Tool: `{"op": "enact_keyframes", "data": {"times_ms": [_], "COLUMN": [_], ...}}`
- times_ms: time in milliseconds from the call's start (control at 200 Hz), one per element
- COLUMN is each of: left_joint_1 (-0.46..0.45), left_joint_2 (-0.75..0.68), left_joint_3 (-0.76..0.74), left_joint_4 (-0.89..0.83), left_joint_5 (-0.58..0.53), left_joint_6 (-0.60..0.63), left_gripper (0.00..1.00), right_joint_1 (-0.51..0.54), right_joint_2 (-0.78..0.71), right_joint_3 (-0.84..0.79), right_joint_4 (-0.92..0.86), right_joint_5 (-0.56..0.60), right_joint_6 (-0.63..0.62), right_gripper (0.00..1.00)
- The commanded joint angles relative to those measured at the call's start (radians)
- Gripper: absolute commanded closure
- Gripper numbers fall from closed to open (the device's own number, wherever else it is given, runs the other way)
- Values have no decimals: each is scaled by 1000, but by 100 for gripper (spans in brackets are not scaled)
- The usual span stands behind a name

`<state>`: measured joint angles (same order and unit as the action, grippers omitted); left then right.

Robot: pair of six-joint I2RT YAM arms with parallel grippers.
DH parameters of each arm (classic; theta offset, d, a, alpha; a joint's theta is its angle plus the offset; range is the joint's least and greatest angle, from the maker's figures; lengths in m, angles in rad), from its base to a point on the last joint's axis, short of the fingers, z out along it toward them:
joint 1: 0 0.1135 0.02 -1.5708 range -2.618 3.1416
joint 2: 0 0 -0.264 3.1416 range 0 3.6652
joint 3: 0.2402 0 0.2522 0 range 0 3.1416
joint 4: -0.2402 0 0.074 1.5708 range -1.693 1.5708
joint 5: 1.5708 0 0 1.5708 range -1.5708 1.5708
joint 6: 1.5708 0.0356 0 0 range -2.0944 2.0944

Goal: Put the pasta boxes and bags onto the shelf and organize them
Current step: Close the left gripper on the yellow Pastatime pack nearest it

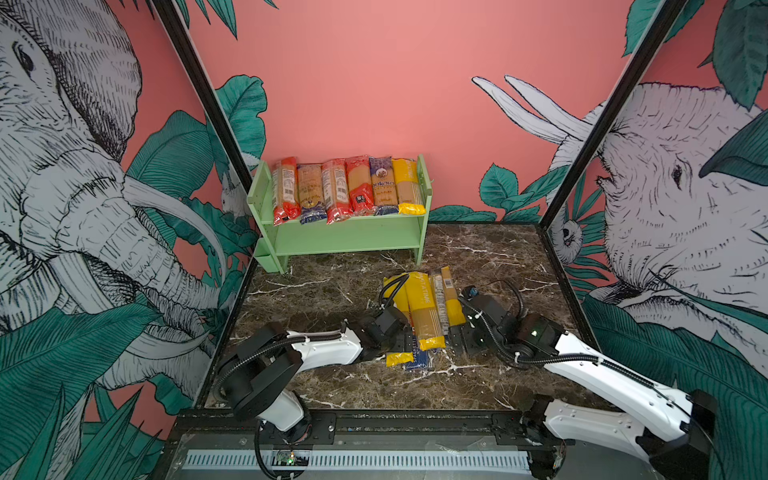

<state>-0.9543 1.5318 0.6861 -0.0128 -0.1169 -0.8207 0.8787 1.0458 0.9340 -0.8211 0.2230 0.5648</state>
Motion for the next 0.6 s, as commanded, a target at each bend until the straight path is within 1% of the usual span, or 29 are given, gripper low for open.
{"op": "enact_keyframes", "data": {"times_ms": [0, 315, 415, 595], "left_joint_1": [-9, -15, -15, -17], "left_joint_2": [14, 39, 47, 54], "left_joint_3": [13, 0, -6, -13], "left_joint_4": [20, 35, 49, 59], "left_joint_5": [-2, 1, 3, 6], "left_joint_6": [-25, -29, -32, -29], "left_gripper": [10, 14, 20, 35], "right_joint_1": [-7, -8, -7, -9], "right_joint_2": [-15, -10, -11, -7], "right_joint_3": [-12, 0, 0, 3], "right_joint_4": [6, -1, -3, -7], "right_joint_5": [-1, -4, -3, -4], "right_joint_6": [-6, -3, 0, 1], "right_gripper": [1, 1, 1, 1]}}
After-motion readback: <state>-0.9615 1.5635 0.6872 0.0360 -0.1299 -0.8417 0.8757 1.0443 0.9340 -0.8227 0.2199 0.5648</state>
